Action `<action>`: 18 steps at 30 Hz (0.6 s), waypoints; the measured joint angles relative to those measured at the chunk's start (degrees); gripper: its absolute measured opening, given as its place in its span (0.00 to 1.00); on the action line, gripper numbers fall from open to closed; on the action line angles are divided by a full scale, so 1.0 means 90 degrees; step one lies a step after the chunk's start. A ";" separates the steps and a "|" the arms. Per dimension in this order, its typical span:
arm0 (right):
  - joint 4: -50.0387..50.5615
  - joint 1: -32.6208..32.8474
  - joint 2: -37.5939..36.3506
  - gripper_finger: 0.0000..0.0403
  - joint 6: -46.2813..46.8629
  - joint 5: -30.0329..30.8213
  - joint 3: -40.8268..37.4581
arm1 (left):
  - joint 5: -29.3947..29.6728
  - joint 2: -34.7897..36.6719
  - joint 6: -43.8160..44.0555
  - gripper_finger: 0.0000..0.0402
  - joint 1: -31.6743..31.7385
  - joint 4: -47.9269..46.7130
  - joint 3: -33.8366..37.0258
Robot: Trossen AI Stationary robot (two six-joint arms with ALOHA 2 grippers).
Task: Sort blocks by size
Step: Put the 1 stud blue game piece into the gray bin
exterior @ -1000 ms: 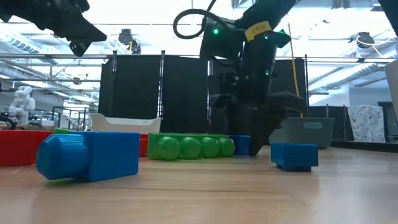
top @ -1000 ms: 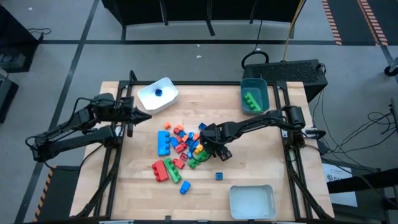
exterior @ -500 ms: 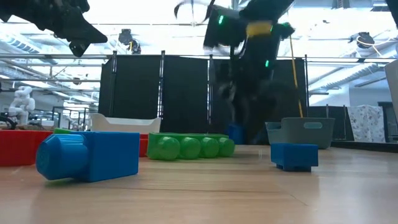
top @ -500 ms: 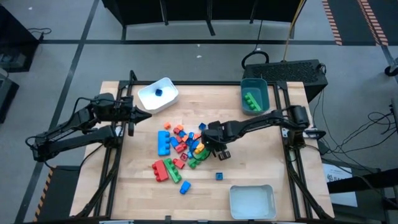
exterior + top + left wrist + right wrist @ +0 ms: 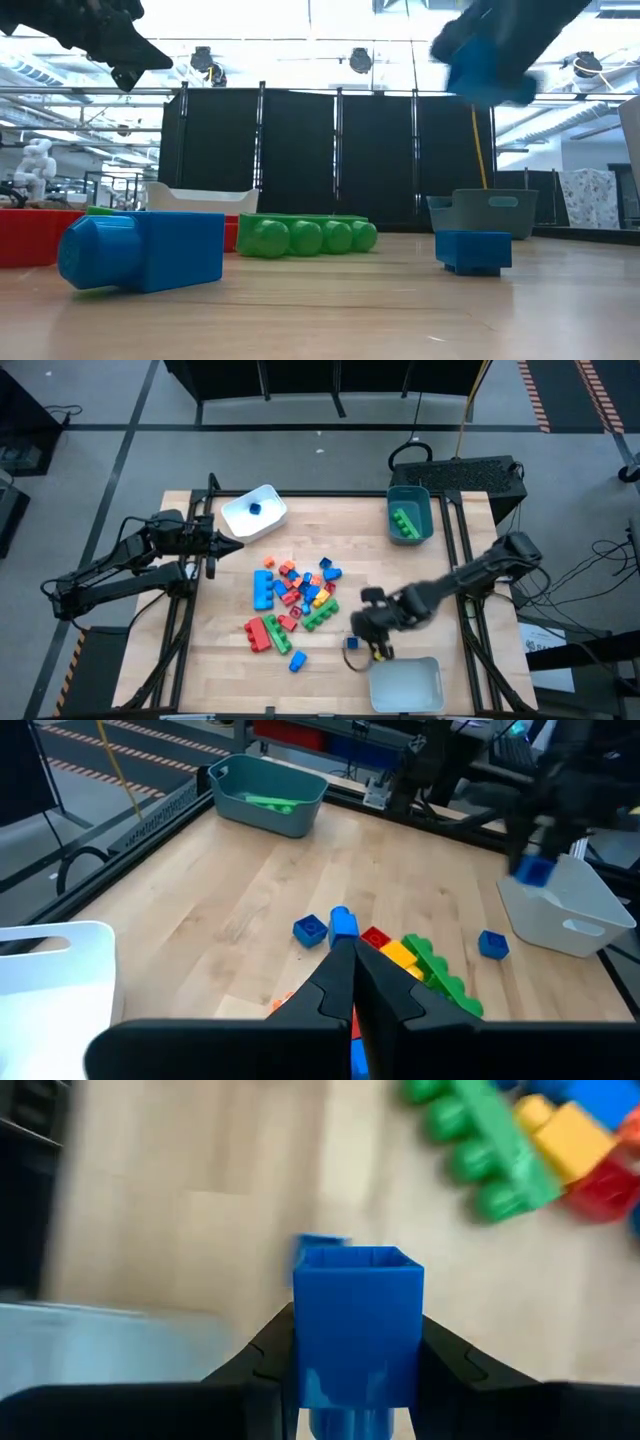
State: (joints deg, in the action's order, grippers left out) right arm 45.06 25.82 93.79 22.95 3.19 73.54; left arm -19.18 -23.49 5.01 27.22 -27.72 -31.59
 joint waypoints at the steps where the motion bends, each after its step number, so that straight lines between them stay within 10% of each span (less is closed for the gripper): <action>1: 0.0020 0.0187 -0.0021 0.26 0.0394 0.0014 0.0002 | 0.0000 0.0000 -0.0025 0.03 0.0000 0.0007 0.0000; 18: 0.0558 0.2078 0.0004 0.31 0.5349 0.0085 0.0000 | 0.0002 0.0000 -0.0143 0.03 0.0000 -0.0001 -0.0002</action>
State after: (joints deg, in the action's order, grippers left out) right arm 50.09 44.52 93.82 71.08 3.96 73.54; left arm -19.16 -23.49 3.73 27.22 -27.73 -31.62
